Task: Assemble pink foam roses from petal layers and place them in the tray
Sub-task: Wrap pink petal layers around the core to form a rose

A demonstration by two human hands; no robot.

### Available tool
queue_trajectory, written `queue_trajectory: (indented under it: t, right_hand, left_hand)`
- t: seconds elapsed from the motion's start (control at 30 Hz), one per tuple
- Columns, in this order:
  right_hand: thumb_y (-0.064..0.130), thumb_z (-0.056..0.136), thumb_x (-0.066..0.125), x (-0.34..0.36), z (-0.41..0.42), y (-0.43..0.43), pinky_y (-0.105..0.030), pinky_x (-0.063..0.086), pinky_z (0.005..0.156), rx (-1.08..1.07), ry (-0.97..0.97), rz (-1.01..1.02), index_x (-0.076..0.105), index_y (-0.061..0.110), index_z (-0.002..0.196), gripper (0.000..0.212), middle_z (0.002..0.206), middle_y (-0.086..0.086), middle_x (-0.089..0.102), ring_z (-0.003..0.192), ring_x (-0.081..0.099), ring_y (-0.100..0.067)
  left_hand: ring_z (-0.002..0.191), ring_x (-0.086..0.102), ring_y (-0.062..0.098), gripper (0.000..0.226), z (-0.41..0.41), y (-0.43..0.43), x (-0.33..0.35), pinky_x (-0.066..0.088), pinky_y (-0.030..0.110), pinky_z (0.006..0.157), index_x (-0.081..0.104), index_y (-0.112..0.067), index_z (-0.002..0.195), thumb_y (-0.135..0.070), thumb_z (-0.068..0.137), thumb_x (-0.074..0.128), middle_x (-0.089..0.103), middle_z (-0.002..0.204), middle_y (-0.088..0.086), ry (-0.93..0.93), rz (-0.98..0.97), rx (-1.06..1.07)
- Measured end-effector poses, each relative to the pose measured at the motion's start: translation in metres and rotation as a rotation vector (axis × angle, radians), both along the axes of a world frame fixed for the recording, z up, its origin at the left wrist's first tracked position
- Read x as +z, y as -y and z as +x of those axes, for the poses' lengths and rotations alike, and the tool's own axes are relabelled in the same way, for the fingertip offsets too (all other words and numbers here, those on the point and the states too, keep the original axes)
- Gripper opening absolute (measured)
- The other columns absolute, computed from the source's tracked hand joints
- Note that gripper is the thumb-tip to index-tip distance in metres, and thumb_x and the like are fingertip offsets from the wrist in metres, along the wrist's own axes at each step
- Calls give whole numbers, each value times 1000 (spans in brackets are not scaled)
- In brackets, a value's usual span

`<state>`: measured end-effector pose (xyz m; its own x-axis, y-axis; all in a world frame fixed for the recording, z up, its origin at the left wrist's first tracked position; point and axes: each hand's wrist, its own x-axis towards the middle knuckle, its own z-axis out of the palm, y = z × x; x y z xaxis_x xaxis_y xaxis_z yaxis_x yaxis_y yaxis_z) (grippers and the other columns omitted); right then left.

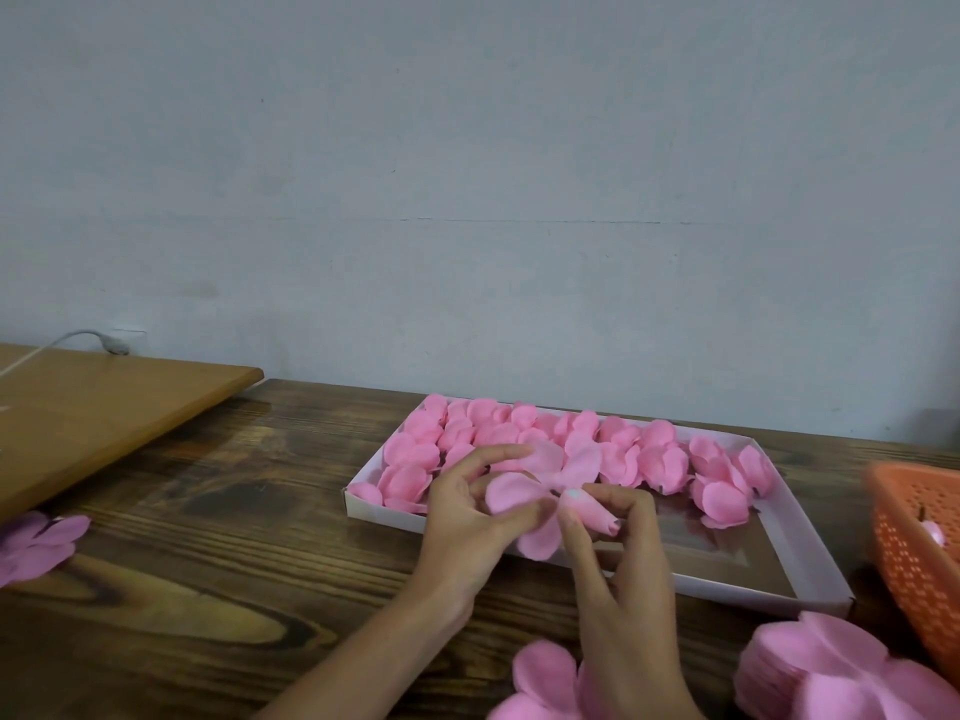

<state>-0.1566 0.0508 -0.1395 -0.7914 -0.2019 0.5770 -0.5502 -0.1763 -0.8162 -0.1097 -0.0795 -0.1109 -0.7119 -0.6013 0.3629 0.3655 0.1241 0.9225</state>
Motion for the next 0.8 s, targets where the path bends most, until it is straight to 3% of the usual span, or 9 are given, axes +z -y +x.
queue_trajectory:
  t: [0.17, 0.3, 0.43, 0.6, 0.7, 0.8]
  right_hand:
    - [29, 92, 69, -2, -2, 0, -40, 54, 68, -12, -17, 19, 59, 38, 108, 21, 104, 9, 69, 84, 68, -16]
    - [24, 92, 71, -3, -3, 0, -50, 54, 68, -25, -22, 39, 59, 36, 105, 22, 100, 8, 70, 82, 67, -18]
    - [27, 92, 70, 0, -2, -1, -49, 55, 69, -30, -58, 38, 59, 35, 105, 19, 109, 8, 69, 90, 69, -18]
    - [24, 92, 73, -3, -4, -1, -46, 55, 71, -38, -56, 55, 61, 31, 108, 21, 111, 5, 69, 88, 67, -20]
    - [24, 93, 73, -4, -5, 0, -36, 53, 69, -28, -56, 68, 62, 28, 112, 23, 112, 5, 69, 87, 66, -19]
    - [25, 95, 73, -4, -5, 0, -36, 52, 67, -23, -66, 76, 63, 26, 112, 20, 112, 5, 69, 86, 66, -20]
  left_hand:
    - [100, 76, 31, 46, 0, -1, 1, 63, 47, 81, 78, -28, 108, -16, 65, 92, 79, 103, 9, -14, -6, 0]
    - [95, 77, 24, 46, 2, -4, 4, 60, 33, 75, 76, -32, 110, -20, 68, 90, 80, 98, 7, -35, -46, -39]
    - [96, 77, 19, 58, 4, -7, 5, 59, 26, 82, 68, -42, 126, -24, 73, 84, 81, 95, 5, -44, -134, -83]
    - [99, 74, 13, 58, 5, -5, 5, 54, 18, 85, 67, -45, 130, -29, 75, 80, 79, 95, 3, -45, -64, -131]
    - [97, 73, 16, 54, 4, -4, 6, 54, 24, 89, 70, -36, 130, -31, 78, 81, 77, 92, 3, -40, -27, -189]
    - [109, 73, 26, 53, 3, -3, 7, 56, 37, 97, 71, -21, 131, -30, 81, 84, 79, 109, 9, -19, -4, -200]
